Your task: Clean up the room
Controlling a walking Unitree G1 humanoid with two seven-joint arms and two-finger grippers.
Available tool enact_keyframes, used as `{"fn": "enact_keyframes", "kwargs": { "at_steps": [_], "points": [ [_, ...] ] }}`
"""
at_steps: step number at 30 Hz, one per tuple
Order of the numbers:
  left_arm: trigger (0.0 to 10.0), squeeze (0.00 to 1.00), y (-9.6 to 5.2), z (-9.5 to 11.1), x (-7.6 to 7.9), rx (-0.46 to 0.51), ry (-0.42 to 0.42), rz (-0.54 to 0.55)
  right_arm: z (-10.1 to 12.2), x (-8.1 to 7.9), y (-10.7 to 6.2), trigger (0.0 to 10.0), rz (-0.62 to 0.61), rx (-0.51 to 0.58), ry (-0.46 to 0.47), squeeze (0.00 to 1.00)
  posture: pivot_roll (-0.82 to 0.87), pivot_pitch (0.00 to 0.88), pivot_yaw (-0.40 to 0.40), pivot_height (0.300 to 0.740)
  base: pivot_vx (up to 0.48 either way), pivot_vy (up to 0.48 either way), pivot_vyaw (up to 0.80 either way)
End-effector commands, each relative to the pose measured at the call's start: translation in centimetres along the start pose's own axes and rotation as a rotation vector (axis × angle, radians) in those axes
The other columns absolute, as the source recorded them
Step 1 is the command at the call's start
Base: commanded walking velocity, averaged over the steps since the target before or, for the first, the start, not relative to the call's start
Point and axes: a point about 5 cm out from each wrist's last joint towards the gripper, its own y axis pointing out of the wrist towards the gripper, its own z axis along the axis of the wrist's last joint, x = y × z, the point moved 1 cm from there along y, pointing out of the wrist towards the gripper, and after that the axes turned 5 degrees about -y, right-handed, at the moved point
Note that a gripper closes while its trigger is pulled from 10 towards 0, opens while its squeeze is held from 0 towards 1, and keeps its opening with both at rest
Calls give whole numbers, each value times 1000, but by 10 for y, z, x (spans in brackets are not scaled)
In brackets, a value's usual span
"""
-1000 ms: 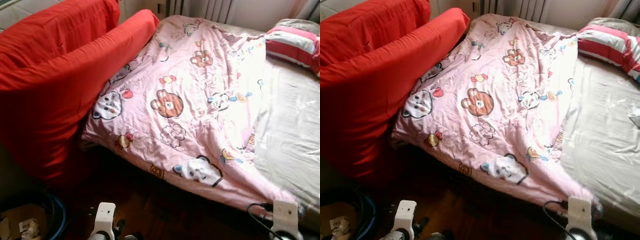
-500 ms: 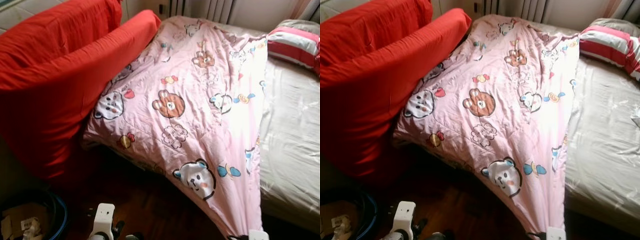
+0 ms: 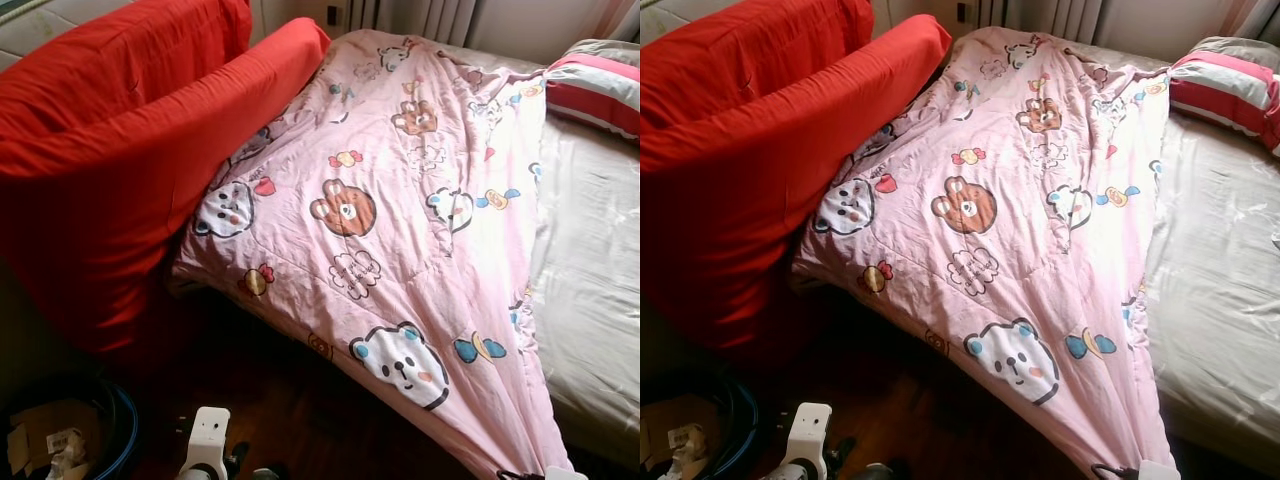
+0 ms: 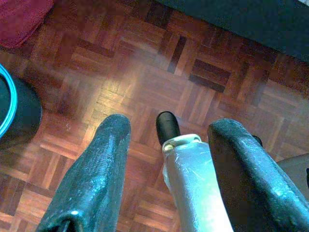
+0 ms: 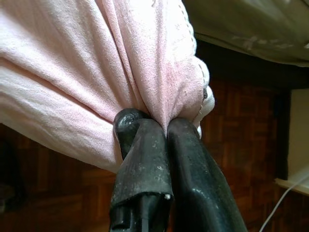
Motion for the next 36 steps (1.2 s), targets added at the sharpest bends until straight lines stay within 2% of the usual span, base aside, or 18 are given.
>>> {"fn": "enact_keyframes", "kwargs": {
  "at_steps": [1, 2, 10, 17, 19, 21, 22, 26, 28, 29, 30, 32, 33, 34, 36],
  "points": [
    [10000, 0, -3, -11, -1, -44, 19, 0, -18, 0, -4, 10000, -9, -57, 4, 678, -46, 179, -27, 740, 0, 0, 0],
    [10000, 0, -3, -11, -1, -44, 20, 0, -18, -1, -4, 10000, -9, -54, 3, 1000, -47, 179, -27, 740, 0, 0, 0],
    [10000, 0, -2, -10, 0, -40, 20, -2, -21, 6, -3, 10000, -40, -54, -1, 1000, -46, 180, -26, 740, 0, 0, 0],
    [10000, 0, -2, -9, 0, -38, 19, -3, -15, 5, -3, 10000, -54, -22, 11, 1000, -46, 180, -25, 740, 0, 0, 0],
    [10000, 0, -2, -9, 0, -37, 20, -3, -11, 1, -2, 10000, -25, -7, 23, 1000, -46, 180, -25, 740, 0, 0, 0],
    [10000, 0, -2, -9, 0, -37, 20, -4, -5, -10, -3, 10000, 54, 14, 50, 816, -49, 179, -23, 740, 0, 0, 0],
    [10000, 0, -2, -9, 0, -37, 20, -4, -2, -13, -3, 10000, 77, 26, 44, 0, -49, 179, -23, 740, 0, 0, 0],
    [10000, 0, -2, -10, 0, -46, 19, -4, 11, -38, -7, 10000, 224, 60, -15, 0, -57, 176, -19, 740, 0, 0, 0],
    [10000, 0, -3, -12, 0, -61, 18, 1, 14, -48, -9, 10000, 289, 71, -80, 0, -52, 172, -19, 740, 0, 0, 0],
    [10000, 0, -3, -15, -2, -74, 8, 12, 19, -58, -11, 10000, 359, 90, -152, 0, -52, 170, -17, 740, 0, 0, 0],
    [10000, 0, -3, -15, -2, -74, 8, 12, 19, -58, -11, 10000, 359, 90, -152, 0, -52, 170, -17, 740, 0, 0, 0],
    [10000, 0, -4, -16, -6, -85, -17, 36, 24, -67, -14, 10000, 419, 112, -217, 0, -48, 168, -17, 740, 0, 0, 0],
    [10000, 0, -4, -16, -6, -85, -17, 36, 24, -67, -14, 10000, 419, 112, -217, 0, -48, 168, -17, 740, 0, 0, 0],
    [10000, 0, -5, -19, -13, -98, -56, 88, 34, -70, -13, 10000, 433, 104, -150, 0, -40, 167, -17, 740, 0, 0, 0],
    [10000, 0, -5, -19, -13, -102, -72, 98, 35, -71, -13, 10000, 437, 103, -136, 0, -40, 165, -19, 740, 0, 0, 0]
  ]
}}
